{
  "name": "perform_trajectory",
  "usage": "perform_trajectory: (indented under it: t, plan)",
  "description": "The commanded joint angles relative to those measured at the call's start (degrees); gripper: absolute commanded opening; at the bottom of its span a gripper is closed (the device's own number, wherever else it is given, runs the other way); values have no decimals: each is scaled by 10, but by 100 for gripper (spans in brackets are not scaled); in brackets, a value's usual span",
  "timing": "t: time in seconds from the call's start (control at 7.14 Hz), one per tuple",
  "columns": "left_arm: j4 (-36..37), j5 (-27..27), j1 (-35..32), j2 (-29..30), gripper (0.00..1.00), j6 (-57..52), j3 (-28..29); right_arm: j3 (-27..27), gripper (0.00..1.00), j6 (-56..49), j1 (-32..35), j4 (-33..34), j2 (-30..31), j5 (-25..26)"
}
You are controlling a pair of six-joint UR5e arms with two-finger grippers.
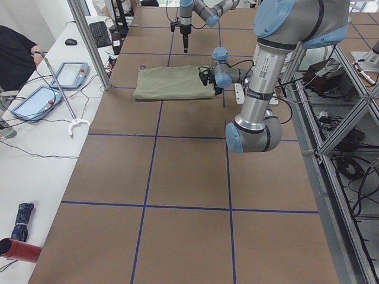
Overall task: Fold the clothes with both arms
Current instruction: 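Move the left gripper to the shirt's near end while the right gripper shifts, then lower the right gripper toward the shirt's near end beside the left gripper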
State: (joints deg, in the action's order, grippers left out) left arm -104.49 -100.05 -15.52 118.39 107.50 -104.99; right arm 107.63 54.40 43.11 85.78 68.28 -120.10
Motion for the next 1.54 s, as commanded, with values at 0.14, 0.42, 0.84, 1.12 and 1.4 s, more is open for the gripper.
perform_trajectory:
  t: [0.14,0.42,0.84,1.12,1.4]
  plan:
    - [-5,14,5,33,93,4,55,-3,100,1,0,0,-1,1]
    - [-4,14,4,38,85,4,57,-4,100,0,0,0,0,1]
    - [-5,23,4,37,61,-2,57,-4,100,0,0,0,-1,1]
    - [-3,25,-1,37,61,-4,56,-5,100,0,0,0,-1,1]
    - [-2,24,-3,35,61,-4,56,-5,100,1,0,0,-1,1]
